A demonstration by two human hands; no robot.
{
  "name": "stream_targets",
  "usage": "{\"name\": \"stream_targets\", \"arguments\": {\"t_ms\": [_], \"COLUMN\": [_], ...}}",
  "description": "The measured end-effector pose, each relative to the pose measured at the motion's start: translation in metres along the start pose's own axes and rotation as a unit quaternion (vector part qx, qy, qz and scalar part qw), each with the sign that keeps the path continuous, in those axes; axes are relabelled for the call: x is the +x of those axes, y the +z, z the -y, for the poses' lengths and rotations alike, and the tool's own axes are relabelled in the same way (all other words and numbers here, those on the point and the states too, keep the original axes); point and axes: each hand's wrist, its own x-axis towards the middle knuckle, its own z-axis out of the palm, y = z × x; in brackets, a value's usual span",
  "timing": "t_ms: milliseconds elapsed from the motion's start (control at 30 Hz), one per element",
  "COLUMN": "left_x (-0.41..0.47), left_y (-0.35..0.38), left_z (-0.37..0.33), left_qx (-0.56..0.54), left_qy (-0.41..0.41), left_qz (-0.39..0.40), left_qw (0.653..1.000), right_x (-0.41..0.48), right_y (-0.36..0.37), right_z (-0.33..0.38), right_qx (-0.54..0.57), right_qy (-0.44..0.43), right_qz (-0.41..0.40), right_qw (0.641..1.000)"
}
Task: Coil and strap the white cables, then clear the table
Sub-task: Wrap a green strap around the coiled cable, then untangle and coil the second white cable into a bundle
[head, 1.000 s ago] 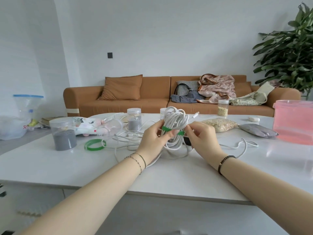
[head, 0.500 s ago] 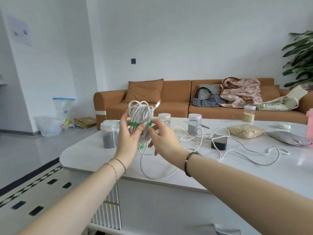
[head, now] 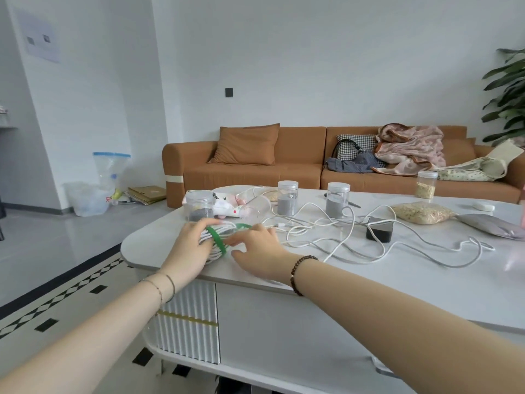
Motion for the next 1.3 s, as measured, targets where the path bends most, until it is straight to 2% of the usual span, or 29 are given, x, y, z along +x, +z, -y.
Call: {"name": "stream_targets", "arguments": {"t_ms": [67, 200, 267, 367, 467, 567, 667, 767, 833, 933, 1067, 1200, 1300], "left_x": [-0.001, -0.001, 0.001, 0.006, 0.011, 0.010, 0.008, 0.014, 0.017, 0.022, 0.021, 0.027, 0.037], "left_y": [-0.001, 0.001, 0.004, 0.007, 0.009, 0.016, 0.030, 0.054, 0.076, 0.109, 0.149, 0.170, 0.176], "left_z": [0.006, 0.013, 0.014, 0.013, 0.014, 0.007, -0.018, -0.059, -0.087, -0.115, -0.115, -0.105, -0.108], "left_qx": [0.068, 0.101, 0.161, 0.237, 0.257, 0.257, 0.233, 0.220, 0.226, 0.272, 0.313, 0.289, 0.304], "left_qy": [-0.006, -0.075, -0.095, -0.115, -0.129, -0.075, 0.050, 0.159, 0.184, 0.159, 0.091, 0.045, 0.052], "left_qz": [-0.022, -0.072, -0.100, -0.086, -0.065, -0.147, -0.219, -0.171, -0.100, 0.004, 0.103, 0.117, 0.133], "left_qw": [0.997, 0.989, 0.977, 0.961, 0.955, 0.952, 0.946, 0.947, 0.951, 0.949, 0.940, 0.949, 0.942], "right_x": [0.002, -0.001, -0.002, -0.007, -0.015, -0.025, -0.038, -0.054, -0.068, -0.092, -0.129, -0.140, -0.133], "right_y": [0.006, 0.005, -0.002, -0.011, -0.022, -0.040, -0.063, -0.082, -0.090, -0.093, -0.089, -0.090, -0.089], "right_z": [0.005, 0.006, 0.001, -0.010, -0.025, -0.042, -0.064, -0.090, -0.108, -0.136, -0.179, -0.203, -0.208], "right_qx": [-0.006, -0.038, -0.053, -0.057, -0.048, -0.057, -0.070, -0.071, -0.064, -0.075, -0.094, 0.008, 0.008], "right_qy": [-0.005, -0.038, -0.042, -0.034, -0.028, -0.029, -0.005, 0.025, 0.047, 0.078, 0.107, 0.132, 0.156], "right_qz": [0.012, 0.026, 0.027, 0.012, -0.023, -0.055, -0.065, -0.083, -0.093, -0.099, -0.091, -0.185, -0.173], "right_qw": [1.000, 0.998, 0.997, 0.998, 0.998, 0.996, 0.995, 0.994, 0.992, 0.989, 0.986, 0.974, 0.973]}}
